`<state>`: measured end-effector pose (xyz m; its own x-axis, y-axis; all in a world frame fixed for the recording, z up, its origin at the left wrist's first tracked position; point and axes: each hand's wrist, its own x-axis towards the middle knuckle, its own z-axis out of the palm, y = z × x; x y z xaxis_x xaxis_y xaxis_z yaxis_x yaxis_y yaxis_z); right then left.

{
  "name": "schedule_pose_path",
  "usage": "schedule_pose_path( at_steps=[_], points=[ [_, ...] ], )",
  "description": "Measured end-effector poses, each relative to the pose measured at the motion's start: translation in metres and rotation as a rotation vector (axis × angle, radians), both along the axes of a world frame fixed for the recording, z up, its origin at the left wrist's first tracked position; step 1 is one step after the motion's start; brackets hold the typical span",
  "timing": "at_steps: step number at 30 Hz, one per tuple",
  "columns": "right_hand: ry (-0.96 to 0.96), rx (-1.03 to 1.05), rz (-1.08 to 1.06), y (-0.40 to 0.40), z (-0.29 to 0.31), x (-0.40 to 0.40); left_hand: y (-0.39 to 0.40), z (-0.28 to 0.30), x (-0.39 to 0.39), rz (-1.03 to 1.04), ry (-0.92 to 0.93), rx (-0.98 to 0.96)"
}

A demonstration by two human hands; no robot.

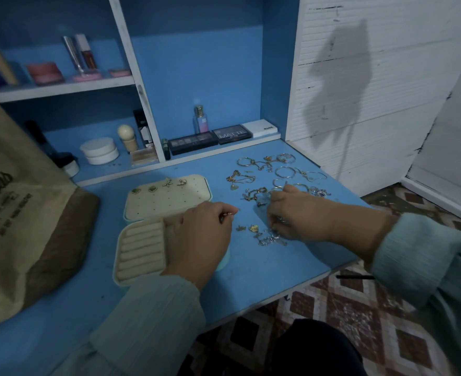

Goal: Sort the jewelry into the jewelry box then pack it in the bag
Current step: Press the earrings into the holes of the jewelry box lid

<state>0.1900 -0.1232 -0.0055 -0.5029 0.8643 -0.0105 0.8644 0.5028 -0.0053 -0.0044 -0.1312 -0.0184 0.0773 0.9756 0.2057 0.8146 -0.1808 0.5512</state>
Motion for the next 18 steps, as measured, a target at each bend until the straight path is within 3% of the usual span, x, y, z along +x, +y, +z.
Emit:
schedule_pose_path(
  at_steps=[12,18],
  points=[
    [0.072,-0.042,-0.012,0.002,0.007,0.009,0.0,-0.001,0.0,0.005,-0.017,-0.017],
    [0.132,-0.017,-0.062,0.002,0.018,0.035,-0.007,0.006,0.002,-0.048,0.183,0.067]
  ],
)
